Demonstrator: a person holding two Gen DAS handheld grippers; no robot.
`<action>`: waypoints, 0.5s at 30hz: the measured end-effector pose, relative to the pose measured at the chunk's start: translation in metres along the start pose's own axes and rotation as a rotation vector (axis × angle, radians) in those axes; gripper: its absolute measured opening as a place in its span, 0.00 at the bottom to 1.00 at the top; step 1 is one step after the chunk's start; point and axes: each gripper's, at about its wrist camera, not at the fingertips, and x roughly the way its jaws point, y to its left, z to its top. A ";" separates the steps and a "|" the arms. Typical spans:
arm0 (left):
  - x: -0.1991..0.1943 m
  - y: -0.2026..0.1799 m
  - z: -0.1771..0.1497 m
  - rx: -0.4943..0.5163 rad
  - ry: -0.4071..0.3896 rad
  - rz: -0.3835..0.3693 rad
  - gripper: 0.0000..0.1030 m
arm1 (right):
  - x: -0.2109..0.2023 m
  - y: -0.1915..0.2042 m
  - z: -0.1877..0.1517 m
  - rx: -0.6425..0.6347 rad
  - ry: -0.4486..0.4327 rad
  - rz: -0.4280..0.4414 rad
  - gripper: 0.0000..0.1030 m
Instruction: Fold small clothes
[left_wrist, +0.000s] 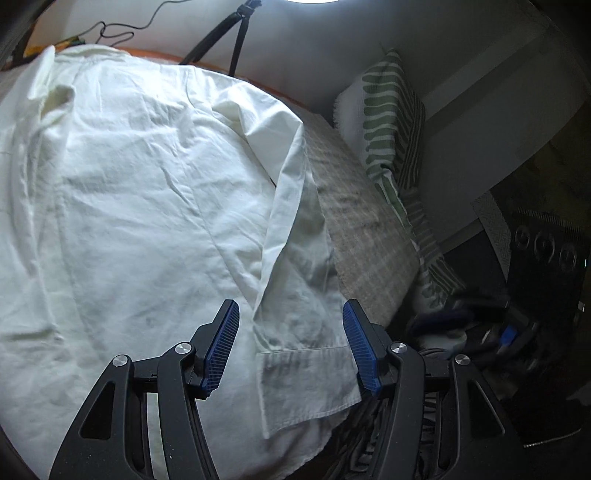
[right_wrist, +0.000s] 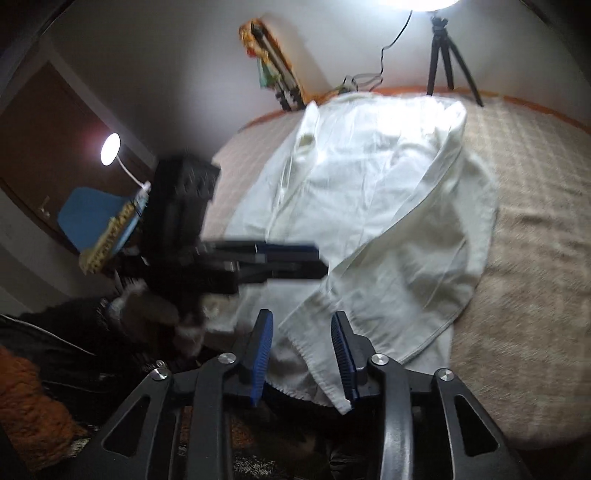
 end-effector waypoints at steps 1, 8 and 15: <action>0.004 -0.003 -0.001 0.004 0.004 0.003 0.56 | -0.012 -0.008 0.007 0.009 -0.029 -0.002 0.37; 0.023 -0.007 -0.014 0.044 0.052 0.088 0.56 | -0.012 -0.079 0.092 0.138 -0.111 -0.178 0.41; 0.028 -0.003 -0.019 0.051 0.047 0.080 0.54 | 0.047 -0.155 0.181 0.253 -0.065 -0.234 0.41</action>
